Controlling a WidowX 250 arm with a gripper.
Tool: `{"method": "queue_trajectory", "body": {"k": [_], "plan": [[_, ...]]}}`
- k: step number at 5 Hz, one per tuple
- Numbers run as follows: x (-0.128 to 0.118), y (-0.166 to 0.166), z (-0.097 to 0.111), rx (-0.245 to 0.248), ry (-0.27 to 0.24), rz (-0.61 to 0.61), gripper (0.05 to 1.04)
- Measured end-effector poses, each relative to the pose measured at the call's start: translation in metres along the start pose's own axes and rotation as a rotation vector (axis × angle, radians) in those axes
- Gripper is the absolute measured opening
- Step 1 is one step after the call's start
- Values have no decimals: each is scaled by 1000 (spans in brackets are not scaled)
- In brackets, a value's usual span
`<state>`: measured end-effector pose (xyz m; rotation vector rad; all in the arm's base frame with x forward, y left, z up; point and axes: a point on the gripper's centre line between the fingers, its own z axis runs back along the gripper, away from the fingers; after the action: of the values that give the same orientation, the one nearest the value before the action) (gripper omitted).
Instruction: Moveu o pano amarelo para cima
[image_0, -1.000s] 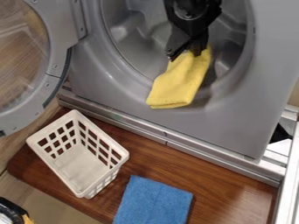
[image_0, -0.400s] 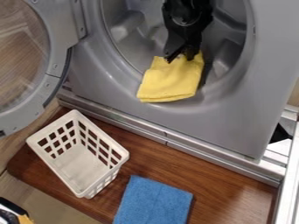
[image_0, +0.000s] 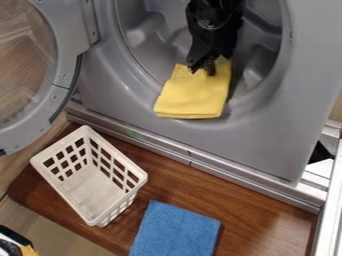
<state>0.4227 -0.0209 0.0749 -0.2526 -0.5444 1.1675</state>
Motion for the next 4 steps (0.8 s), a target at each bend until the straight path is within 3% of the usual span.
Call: {"method": "queue_trajectory", "body": {"k": [1,4], "plan": [[-10,6,-2,13,19,-9,999],[-12,12,21,-24,36,-1,1001]]}}
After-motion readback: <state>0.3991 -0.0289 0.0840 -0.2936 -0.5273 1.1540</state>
